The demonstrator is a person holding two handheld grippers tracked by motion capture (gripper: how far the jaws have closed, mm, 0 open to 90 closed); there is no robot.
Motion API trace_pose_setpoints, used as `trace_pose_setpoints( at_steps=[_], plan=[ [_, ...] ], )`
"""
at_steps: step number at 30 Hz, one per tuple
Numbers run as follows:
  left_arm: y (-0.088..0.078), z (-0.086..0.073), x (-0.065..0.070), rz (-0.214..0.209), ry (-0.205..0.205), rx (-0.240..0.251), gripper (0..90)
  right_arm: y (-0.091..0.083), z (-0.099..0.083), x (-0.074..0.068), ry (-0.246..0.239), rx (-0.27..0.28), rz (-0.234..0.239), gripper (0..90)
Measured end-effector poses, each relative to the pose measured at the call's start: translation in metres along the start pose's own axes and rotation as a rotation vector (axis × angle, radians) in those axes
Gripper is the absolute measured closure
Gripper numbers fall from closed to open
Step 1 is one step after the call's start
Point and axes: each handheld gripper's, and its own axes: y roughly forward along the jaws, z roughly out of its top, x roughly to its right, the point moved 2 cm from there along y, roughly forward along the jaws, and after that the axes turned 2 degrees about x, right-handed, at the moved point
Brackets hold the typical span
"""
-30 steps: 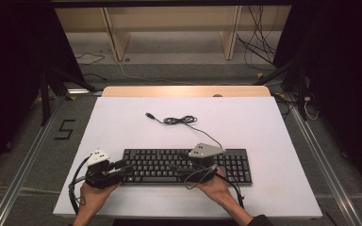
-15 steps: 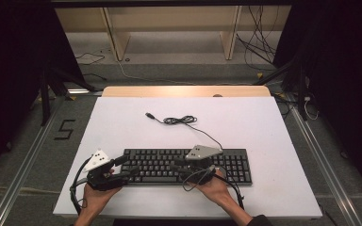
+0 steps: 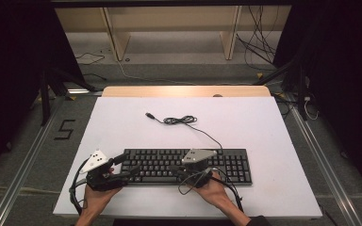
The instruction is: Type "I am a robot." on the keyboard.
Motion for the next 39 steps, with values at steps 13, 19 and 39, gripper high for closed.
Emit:
trace_pose_setpoints(
  at_steps=[13,19,39],
  plan=[
    [0.000,0.000,0.000,0.005,-0.007,0.004,26.6,0.010,-0.004,-0.002,-0.002,-0.046,-0.012,90.0],
    [0.001,-0.001,0.000,0.004,-0.010,-0.002,25.9,0.017,-0.010,-0.005,-0.010,-0.091,-0.008,90.0],
    [0.002,-0.001,0.000,0.009,-0.011,-0.006,25.8,0.025,-0.017,-0.004,-0.014,-0.143,-0.009,90.0]
  ],
)
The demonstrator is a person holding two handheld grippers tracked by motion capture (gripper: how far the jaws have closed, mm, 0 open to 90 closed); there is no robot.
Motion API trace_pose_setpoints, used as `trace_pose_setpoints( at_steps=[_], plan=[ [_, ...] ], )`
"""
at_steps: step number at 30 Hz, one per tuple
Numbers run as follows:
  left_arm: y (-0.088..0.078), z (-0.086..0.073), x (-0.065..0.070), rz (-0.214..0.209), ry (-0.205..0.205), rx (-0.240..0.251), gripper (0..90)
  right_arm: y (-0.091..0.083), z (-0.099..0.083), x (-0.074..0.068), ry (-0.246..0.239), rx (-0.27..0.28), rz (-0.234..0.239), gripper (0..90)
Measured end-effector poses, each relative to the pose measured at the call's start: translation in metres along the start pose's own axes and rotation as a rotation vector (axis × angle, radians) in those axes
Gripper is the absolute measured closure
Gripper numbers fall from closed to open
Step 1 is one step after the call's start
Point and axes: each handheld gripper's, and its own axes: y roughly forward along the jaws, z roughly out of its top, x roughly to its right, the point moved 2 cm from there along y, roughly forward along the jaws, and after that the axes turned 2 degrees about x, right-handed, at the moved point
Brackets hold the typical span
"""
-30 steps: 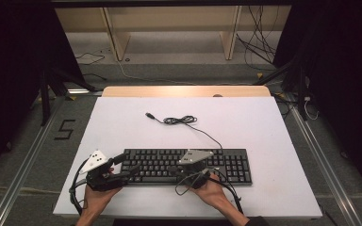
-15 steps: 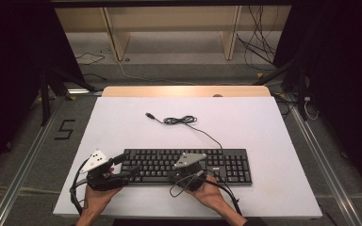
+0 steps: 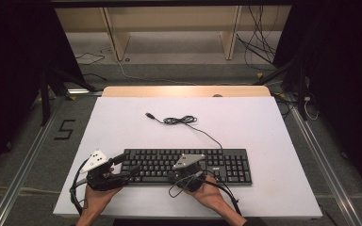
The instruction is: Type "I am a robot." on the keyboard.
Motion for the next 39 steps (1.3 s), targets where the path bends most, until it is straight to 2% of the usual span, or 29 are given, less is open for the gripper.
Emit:
trace_pose_setpoints(
  at_steps=[3,5,12,15,19,21,25,28,30,33,39],
  plan=[
    [0.000,0.000,0.000,0.000,0.000,-0.001,25.8,0.002,-0.002,-0.001,-0.010,-0.016,-0.001,90.0],
    [0.000,0.000,0.000,-0.001,0.000,-0.001,25.8,0.003,-0.003,-0.002,-0.017,-0.007,-0.005,90.0],
    [0.001,0.000,0.000,0.007,0.000,-0.006,25.8,0.001,-0.002,-0.002,-0.010,-0.017,-0.001,90.0],
    [0.000,0.000,-0.001,0.011,0.000,-0.008,25.8,-0.003,0.000,-0.001,0.010,0.016,0.005,90.0],
    [0.001,-0.001,-0.002,0.021,-0.005,-0.016,25.8,-0.013,0.006,0.004,0.034,0.088,0.009,88.2],
    [0.002,-0.001,-0.004,0.031,-0.010,-0.026,26.2,-0.017,0.008,0.007,0.039,0.109,0.000,87.0],
    [0.004,-0.002,-0.007,0.046,-0.040,-0.045,29.3,-0.025,0.010,0.011,0.049,0.143,-0.002,76.3],
    [0.006,-0.003,-0.011,0.070,-0.064,-0.072,35.0,-0.028,0.011,0.014,0.062,0.158,-0.012,58.8],
    [0.007,-0.005,-0.013,0.080,-0.071,-0.091,40.5,-0.031,0.012,0.015,0.074,0.172,-0.021,51.0],
    [0.012,-0.007,-0.017,0.092,-0.092,-0.129,49.2,-0.036,0.014,0.017,0.081,0.193,-0.027,42.8],
    [0.019,-0.010,-0.019,0.102,-0.084,-0.190,64.9,-0.047,0.017,0.022,0.088,0.243,-0.054,31.4]
  ],
)
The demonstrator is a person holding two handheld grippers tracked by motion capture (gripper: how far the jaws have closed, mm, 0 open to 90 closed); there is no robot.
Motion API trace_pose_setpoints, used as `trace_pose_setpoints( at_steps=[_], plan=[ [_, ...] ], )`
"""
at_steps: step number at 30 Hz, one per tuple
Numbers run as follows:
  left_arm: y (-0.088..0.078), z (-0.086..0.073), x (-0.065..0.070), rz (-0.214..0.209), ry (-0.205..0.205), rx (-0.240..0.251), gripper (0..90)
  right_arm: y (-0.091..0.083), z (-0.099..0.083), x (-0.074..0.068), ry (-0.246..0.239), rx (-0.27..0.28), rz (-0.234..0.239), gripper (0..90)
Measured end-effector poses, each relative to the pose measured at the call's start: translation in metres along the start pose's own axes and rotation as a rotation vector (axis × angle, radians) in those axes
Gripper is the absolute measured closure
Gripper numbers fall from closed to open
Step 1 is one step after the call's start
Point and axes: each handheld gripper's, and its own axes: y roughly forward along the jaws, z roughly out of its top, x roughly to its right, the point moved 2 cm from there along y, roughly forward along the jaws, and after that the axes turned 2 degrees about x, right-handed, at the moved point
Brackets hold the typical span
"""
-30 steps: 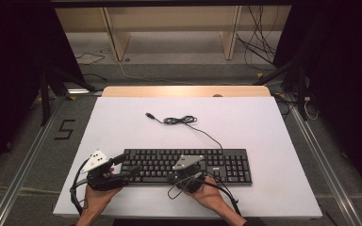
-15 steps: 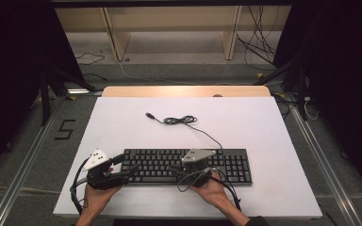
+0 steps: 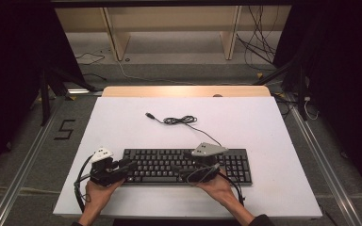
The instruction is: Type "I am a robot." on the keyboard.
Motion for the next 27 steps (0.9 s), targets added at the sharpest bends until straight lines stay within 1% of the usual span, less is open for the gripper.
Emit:
trace_pose_setpoints(
  at_steps=[2,6,12,15,17,22,27],
  plan=[
    [0.002,0.000,-0.001,0.003,0.005,-0.013,69.3,-0.002,0.001,0.002,0.005,0.009,-0.005,29.3],
    [0.005,0.000,-0.001,0.014,0.012,-0.027,77.7,-0.005,0.002,0.003,0.004,0.020,-0.009,28.0],
    [0.009,-0.001,-0.003,0.024,0.024,-0.055,87.1,-0.005,0.002,0.003,0.004,0.026,-0.010,26.9],
    [0.011,-0.001,-0.003,0.027,0.031,-0.066,88.8,-0.005,0.002,0.003,0.004,0.027,-0.009,26.5],
    [0.012,-0.002,-0.002,0.025,0.027,-0.069,89.0,-0.005,0.003,0.003,0.001,0.028,-0.010,26.2],
    [0.014,-0.002,-0.003,0.031,0.040,-0.088,89.1,-0.005,0.003,0.003,-0.001,0.030,-0.012,25.9],
    [0.017,-0.003,-0.005,0.037,0.035,-0.099,89.1,-0.005,0.002,0.002,-0.001,0.029,-0.014,25.8]
  ],
)
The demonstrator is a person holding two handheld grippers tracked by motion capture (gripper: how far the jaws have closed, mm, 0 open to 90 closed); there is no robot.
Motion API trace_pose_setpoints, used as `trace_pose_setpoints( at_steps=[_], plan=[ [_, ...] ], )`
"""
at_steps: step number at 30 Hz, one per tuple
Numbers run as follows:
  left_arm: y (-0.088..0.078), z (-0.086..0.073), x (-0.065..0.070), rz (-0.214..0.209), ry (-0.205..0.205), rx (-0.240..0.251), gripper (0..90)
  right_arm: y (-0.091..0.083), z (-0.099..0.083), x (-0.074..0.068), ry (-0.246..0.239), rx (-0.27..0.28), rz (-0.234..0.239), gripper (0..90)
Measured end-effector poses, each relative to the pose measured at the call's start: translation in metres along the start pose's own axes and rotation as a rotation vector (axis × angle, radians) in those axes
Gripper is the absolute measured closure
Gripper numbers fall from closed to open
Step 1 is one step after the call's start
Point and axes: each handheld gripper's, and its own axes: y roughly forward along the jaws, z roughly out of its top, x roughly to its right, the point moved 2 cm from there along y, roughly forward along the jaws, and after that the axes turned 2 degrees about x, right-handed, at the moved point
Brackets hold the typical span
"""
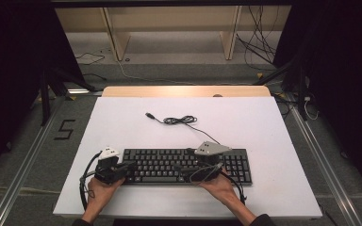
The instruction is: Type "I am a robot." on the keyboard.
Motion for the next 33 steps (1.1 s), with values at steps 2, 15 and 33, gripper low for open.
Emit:
trace_pose_setpoints(
  at_steps=[2,15,33],
  plan=[
    [0.001,0.000,0.000,0.002,0.000,-0.003,89.2,0.000,0.000,0.000,-0.001,0.001,0.000,25.8],
    [0.005,-0.003,-0.001,0.001,-0.006,-0.033,89.2,0.000,0.000,0.000,-0.001,-0.001,-0.001,25.9],
    [-0.019,0.008,0.014,-0.082,0.003,0.164,47.8,0.002,-0.001,-0.002,-0.007,-0.007,0.009,28.6]
  ],
)
